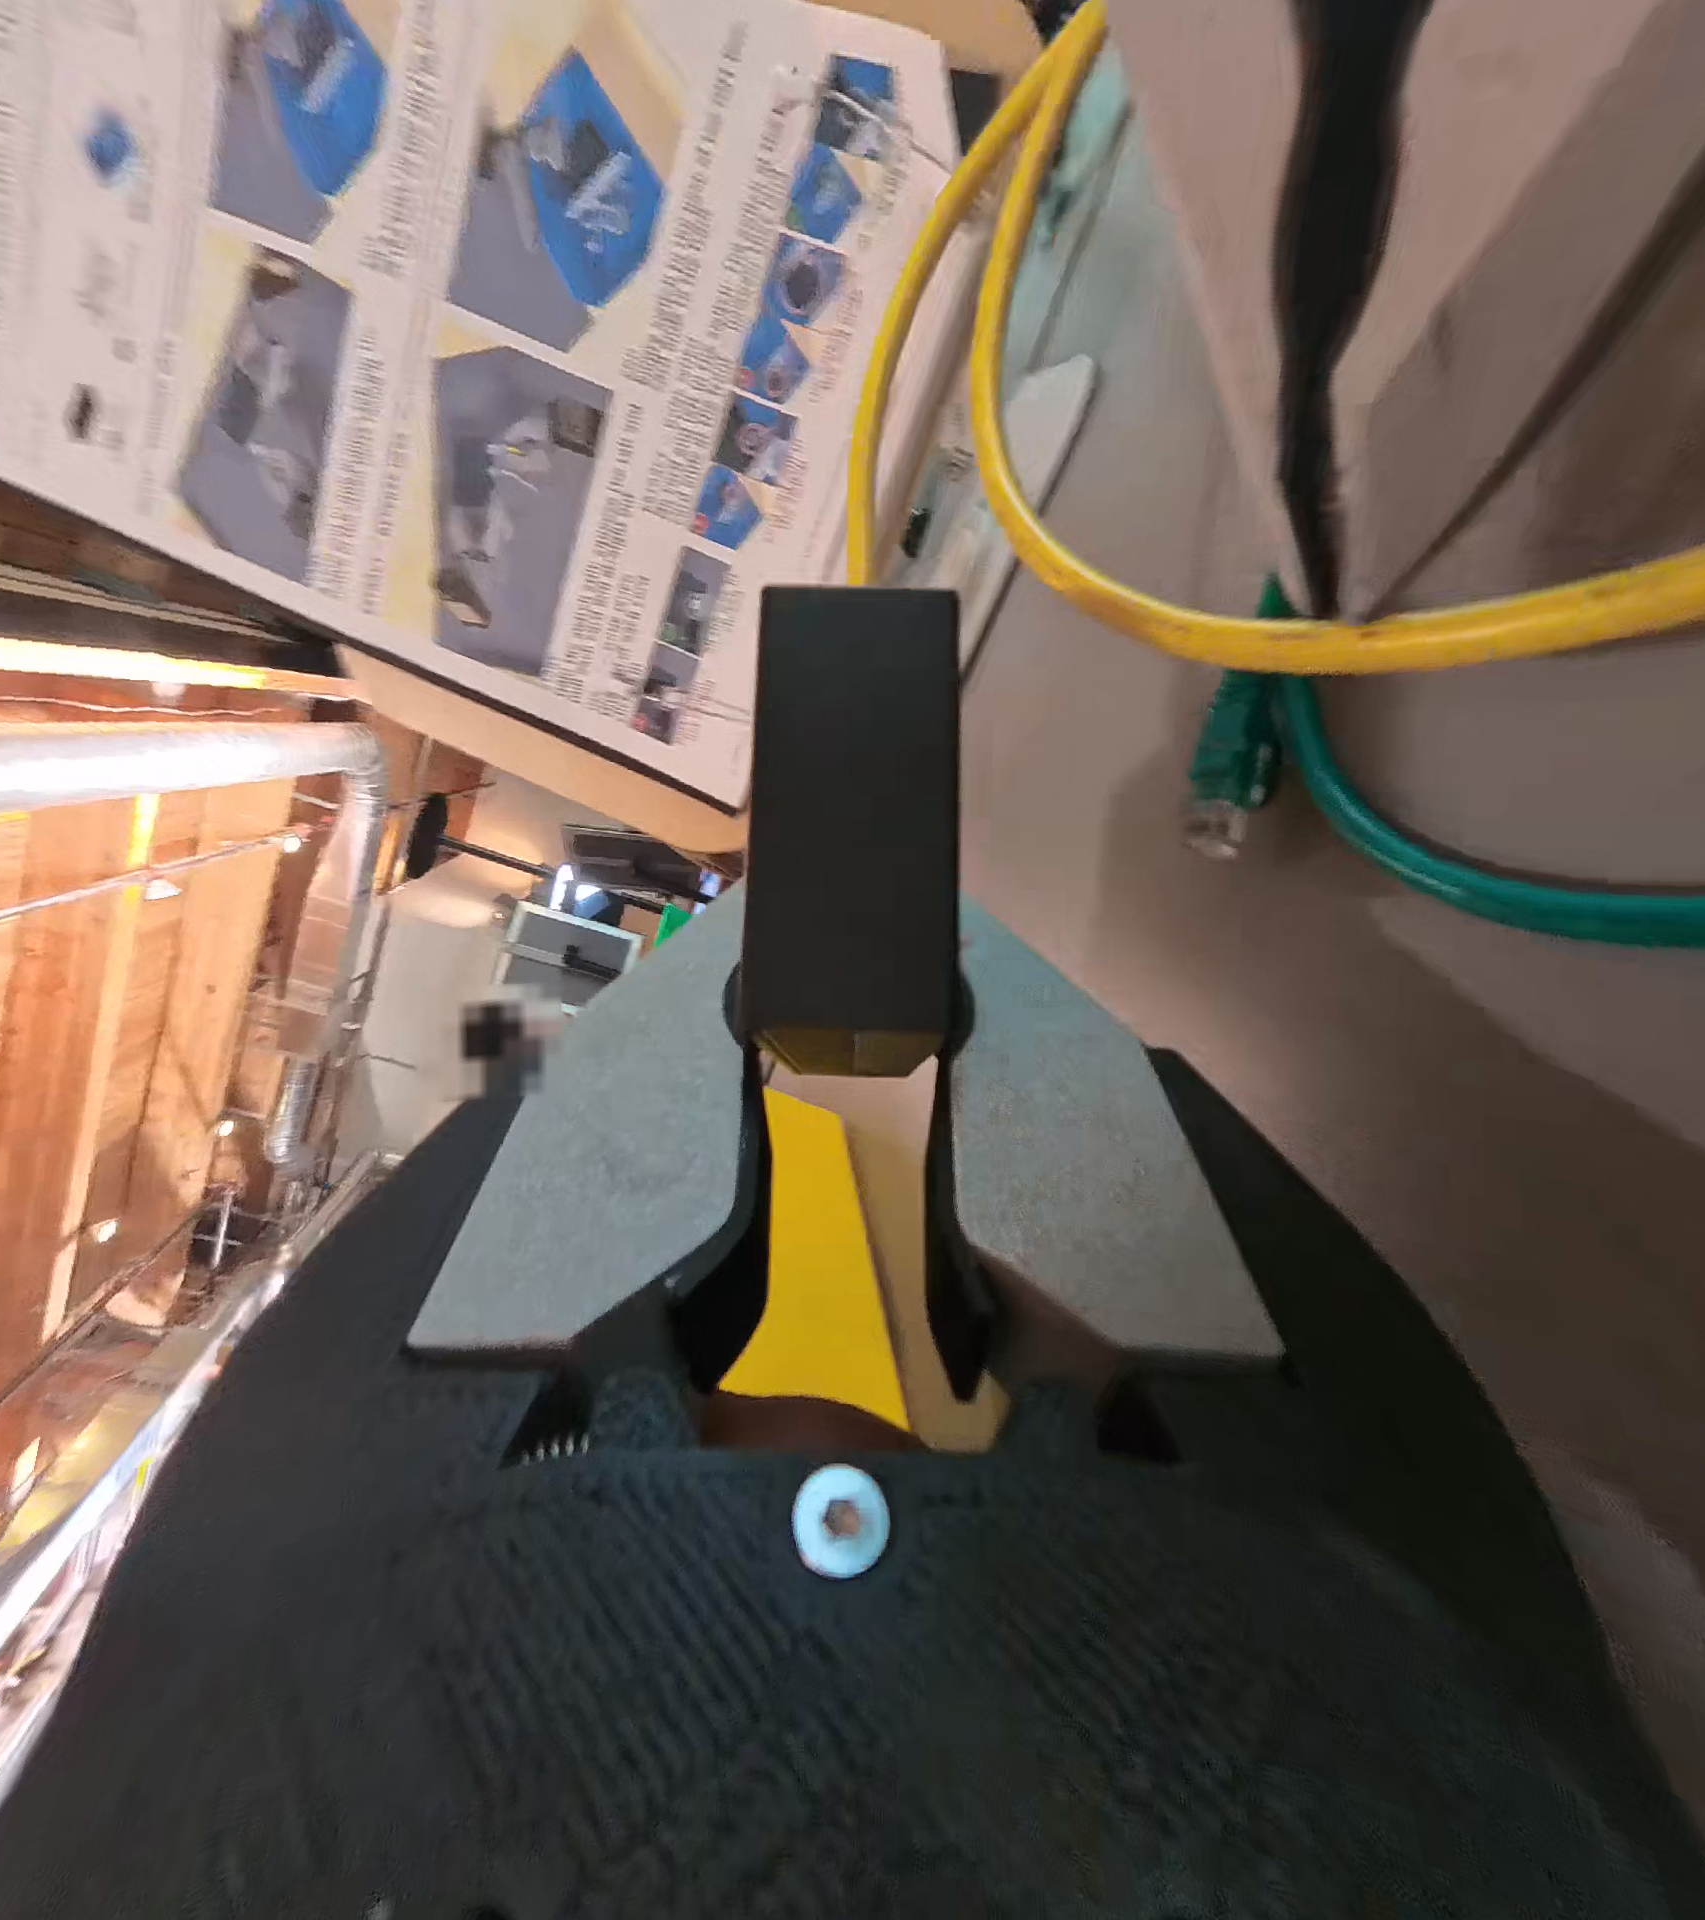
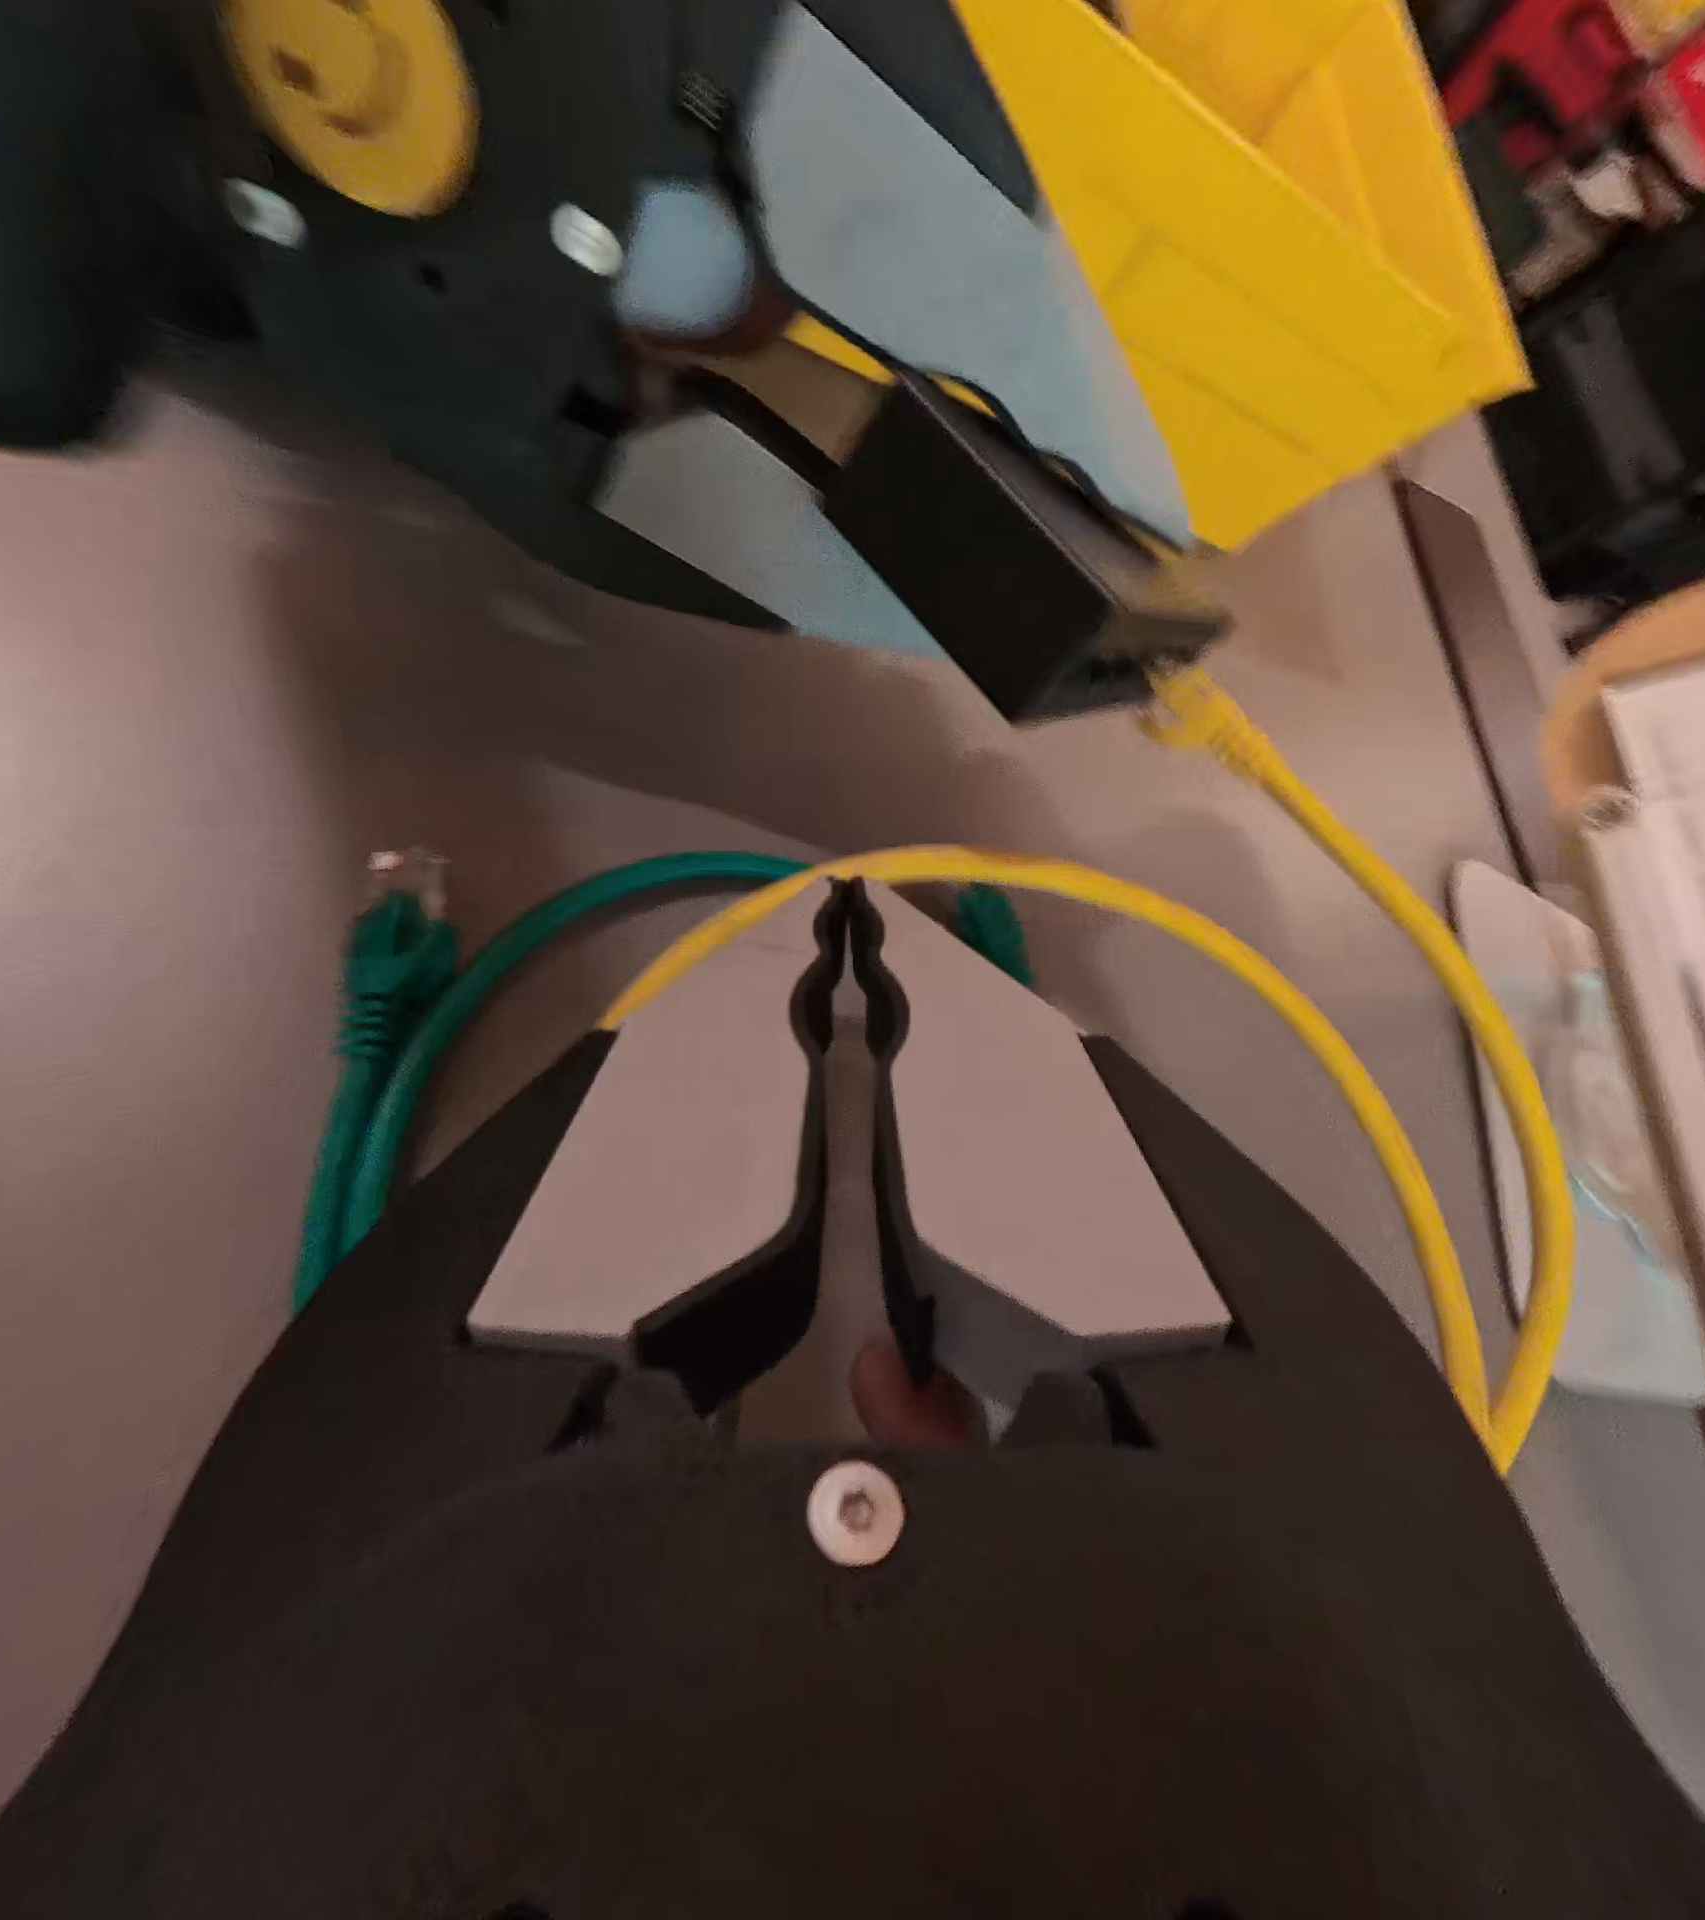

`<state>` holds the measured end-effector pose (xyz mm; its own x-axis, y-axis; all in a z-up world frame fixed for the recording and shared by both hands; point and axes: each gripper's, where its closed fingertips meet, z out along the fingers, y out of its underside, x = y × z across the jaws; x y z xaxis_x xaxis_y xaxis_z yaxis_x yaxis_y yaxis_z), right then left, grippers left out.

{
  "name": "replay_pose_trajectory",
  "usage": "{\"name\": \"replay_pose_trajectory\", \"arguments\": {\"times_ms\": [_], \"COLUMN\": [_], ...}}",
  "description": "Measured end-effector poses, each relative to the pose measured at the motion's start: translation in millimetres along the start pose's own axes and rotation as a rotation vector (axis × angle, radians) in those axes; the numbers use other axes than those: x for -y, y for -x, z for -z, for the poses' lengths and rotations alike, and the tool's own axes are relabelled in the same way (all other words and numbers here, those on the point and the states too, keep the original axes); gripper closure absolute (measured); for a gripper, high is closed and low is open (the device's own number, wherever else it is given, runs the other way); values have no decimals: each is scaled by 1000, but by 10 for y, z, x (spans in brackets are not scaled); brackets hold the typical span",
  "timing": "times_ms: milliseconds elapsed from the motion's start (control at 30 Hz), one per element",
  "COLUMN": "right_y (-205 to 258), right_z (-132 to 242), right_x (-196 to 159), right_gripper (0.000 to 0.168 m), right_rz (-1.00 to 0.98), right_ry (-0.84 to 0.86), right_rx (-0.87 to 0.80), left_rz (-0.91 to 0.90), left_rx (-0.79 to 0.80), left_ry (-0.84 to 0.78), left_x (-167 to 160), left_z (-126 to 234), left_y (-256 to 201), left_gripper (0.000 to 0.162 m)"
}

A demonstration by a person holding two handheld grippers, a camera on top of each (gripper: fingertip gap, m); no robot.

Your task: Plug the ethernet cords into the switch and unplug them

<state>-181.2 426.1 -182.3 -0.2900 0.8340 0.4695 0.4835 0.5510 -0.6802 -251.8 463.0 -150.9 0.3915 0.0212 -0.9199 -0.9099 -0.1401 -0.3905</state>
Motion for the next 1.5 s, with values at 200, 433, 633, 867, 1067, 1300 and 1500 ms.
{"name": "replay_pose_trajectory", "arguments": {"times_ms": [200,433,633,867,1067,1300,1500], "right_y": [-387,-596,-565,-477,-454,-282,-35], "right_z": [-27,-270,-565,-670,-154,676,812], "right_x": [-430,-424,-408,-447,-456,-212,183], "right_gripper": [145,144,141,155,157,160,159], "right_rz": [-376,-238,-226,-257,-316,-367,-354], "right_ry": [84,127,146,161,243,119,-12], "right_rx": [-15,-13,76,171,152,220,323], "left_rz": [19,-9,29,51,55,66,-81], "left_rx": [70,83,80,52,69,111,118], "left_ry": [-48,-79,-66,-57,-89,-121,-269], "left_x": [-7,78,29,-13,26,30,382], "left_z": [121,174,183,161,186,224,350], "left_y": [140,123,146,127,173,287,117], "left_gripper": [135,135,135,135,135,135,135]}}
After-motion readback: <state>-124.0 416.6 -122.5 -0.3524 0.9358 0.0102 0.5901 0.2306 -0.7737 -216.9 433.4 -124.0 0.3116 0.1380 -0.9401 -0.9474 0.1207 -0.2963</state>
